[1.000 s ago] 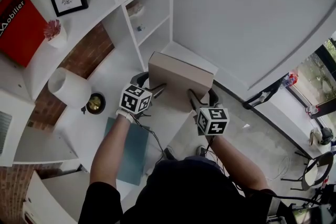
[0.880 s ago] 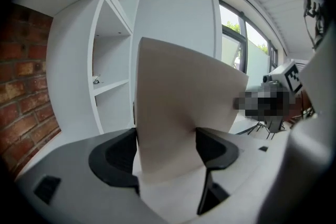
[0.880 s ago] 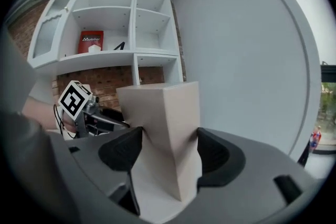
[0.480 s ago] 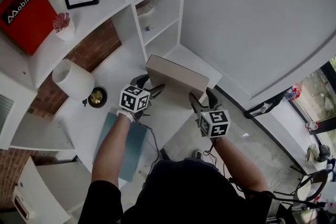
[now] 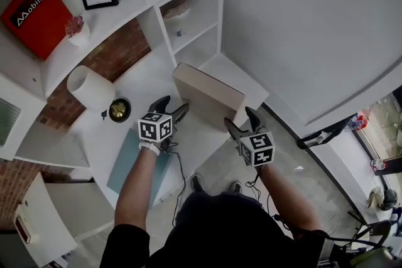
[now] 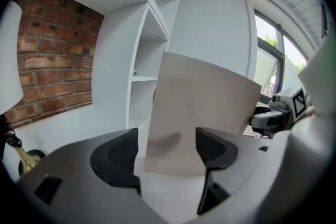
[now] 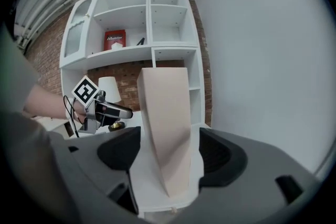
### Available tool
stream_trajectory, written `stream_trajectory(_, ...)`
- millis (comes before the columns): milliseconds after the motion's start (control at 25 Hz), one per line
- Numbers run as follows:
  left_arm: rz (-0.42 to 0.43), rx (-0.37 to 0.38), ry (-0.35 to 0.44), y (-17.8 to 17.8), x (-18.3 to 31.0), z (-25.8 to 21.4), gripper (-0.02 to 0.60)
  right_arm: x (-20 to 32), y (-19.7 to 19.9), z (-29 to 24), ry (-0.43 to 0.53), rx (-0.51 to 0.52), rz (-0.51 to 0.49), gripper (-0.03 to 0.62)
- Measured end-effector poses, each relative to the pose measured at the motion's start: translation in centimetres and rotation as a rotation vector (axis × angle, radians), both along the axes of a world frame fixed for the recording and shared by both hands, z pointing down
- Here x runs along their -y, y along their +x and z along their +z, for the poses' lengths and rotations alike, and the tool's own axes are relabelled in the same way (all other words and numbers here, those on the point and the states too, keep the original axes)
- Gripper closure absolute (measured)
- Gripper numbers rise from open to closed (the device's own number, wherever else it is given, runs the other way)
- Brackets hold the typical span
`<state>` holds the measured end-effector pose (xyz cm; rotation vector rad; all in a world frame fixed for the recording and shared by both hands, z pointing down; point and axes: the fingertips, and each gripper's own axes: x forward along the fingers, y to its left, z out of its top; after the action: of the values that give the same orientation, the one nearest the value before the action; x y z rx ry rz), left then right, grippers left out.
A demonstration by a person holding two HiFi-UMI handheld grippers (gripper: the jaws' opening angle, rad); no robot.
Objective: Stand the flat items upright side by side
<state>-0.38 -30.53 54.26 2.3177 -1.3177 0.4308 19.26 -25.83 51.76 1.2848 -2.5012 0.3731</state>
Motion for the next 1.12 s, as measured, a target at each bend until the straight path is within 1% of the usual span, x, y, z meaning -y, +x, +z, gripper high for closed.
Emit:
stream_trajectory(160, -0.098, -0.024, -0.008, -0.8, -2.2, -0.5, 0.247, 1.0, -0.4, 0.3, 0.011, -0.043, -0.117, 0.18)
stream_trajectory(200, -0.118, -0.035, -0.004, -0.8, -2.9, -0.8, 0.247, 1.2, -0.5, 0.3, 0.011, -0.055, -0.149, 0.168)
stream_trajectory(280, -0.155, -0.054, 0.013, -0.8, -4.3, -1.9, 0.247, 1.6, -1.0, 0.4, 0.017, -0.079, -0.224, 0.163)
stream_trajectory(400, -0.198, -0.079, 0.038, -0.8, -6.5, -3.2, 0.247, 1.8, -1.9, 0.9, 0.041, -0.127, -0.321, 0.166)
stream_trajectory(440, -0.206, -0.086, 0.043, -0.8, -7.4, -3.5, 0.247, 1.9, -2.2, 1.1, 0.051, -0.144, -0.343, 0.18)
stream_trajectory(520, -0.223, -0.099, 0.043, -1.0, -9.2, -4.0, 0.247, 1.9, -2.8, 1.4, 0.067, -0.166, -0.372, 0.254)
stream_trajectory(560, -0.237, -0.103, 0.042, -1.2, -10.1, -4.1, 0.247, 1.8, -3.0, 1.5, 0.072, -0.169, -0.38, 0.287)
stream_trajectory(680, -0.281, -0.109, 0.044, -1.5, -12.2, -4.2, 0.247, 2.0, -3.0, 1.5, 0.075, -0.161, -0.38, 0.304)
stream_trajectory(880, -0.347, -0.116, 0.026, -2.7, -14.8, -3.2, 0.247, 2.4, -3.6, 1.4, 0.065, -0.161, -0.323, 0.31)
stream_trajectory(1000, -0.381, -0.145, 0.022, -3.8, -15.9, -2.8, 0.249, 2.0, -4.7, 1.2, 0.056, -0.174, -0.299, 0.31)
stream_trajectory(1120, -0.379, -0.164, 0.032, -4.9, -15.8, -3.4, 0.247, 2.3, -6.1, 0.9, 0.051, -0.186, -0.277, 0.31)
